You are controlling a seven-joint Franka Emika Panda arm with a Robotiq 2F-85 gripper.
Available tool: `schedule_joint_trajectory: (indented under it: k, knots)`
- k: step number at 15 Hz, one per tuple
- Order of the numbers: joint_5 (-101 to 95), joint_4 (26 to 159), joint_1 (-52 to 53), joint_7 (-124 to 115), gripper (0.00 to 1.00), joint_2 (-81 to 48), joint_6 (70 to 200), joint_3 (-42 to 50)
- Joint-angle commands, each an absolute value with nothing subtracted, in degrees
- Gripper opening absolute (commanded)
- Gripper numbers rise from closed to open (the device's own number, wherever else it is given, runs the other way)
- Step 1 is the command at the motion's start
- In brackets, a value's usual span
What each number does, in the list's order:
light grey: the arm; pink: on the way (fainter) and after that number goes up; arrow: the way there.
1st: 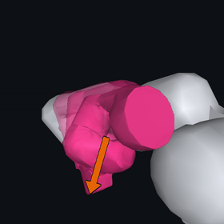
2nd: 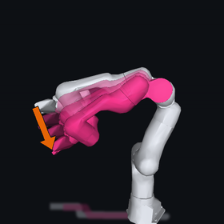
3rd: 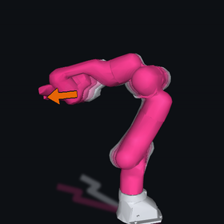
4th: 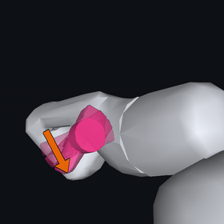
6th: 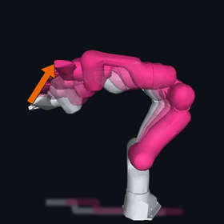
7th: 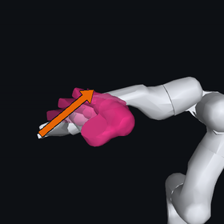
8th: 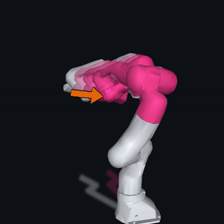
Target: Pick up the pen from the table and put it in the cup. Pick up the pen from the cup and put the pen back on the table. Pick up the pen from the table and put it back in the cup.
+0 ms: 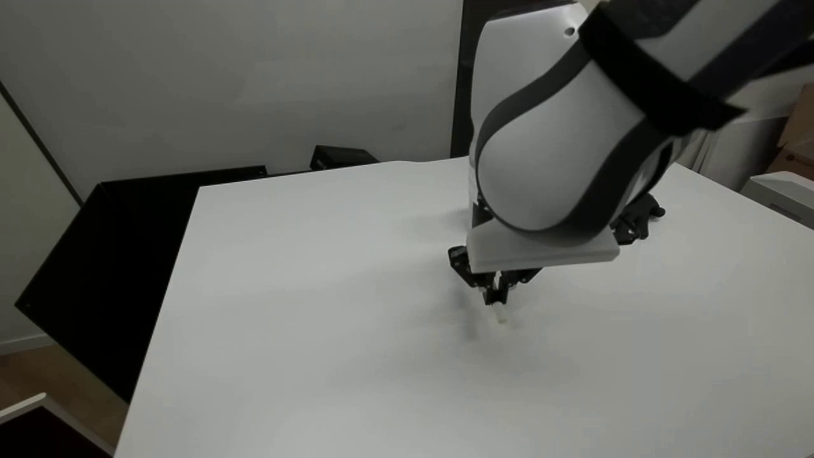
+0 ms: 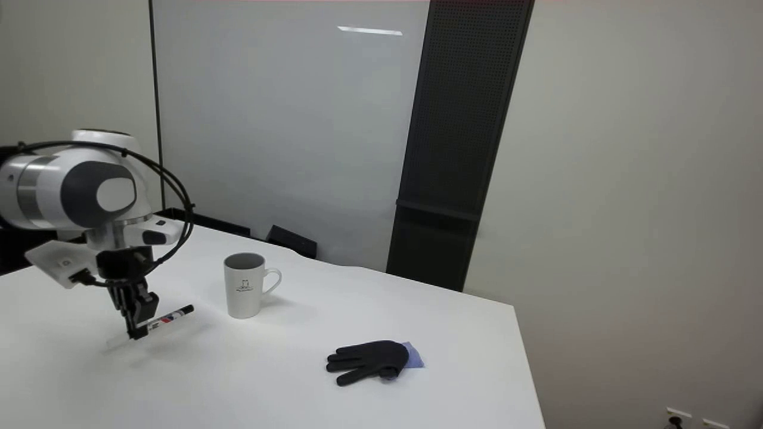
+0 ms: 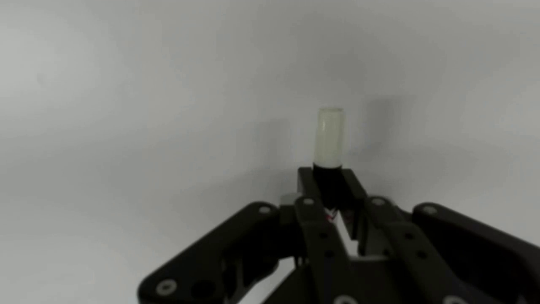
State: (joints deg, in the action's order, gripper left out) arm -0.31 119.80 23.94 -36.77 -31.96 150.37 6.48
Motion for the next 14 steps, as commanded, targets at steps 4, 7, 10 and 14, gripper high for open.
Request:
schedule_joint_trajectory:
  k: [4,7,10,14]
  knots:
    - [3.90,111.63,16.03,-36.71,0.07,-29.98,135.23,3.08]
    - [9.13,106.48,13.34,-39.28,0.07,-30.69,125.31,1.47]
    - [12.56,101.81,11.86,-43.04,0.07,-31.64,117.32,1.06]
    - [19.67,96.31,8.76,-46.00,0.07,-32.46,110.48,0.09]
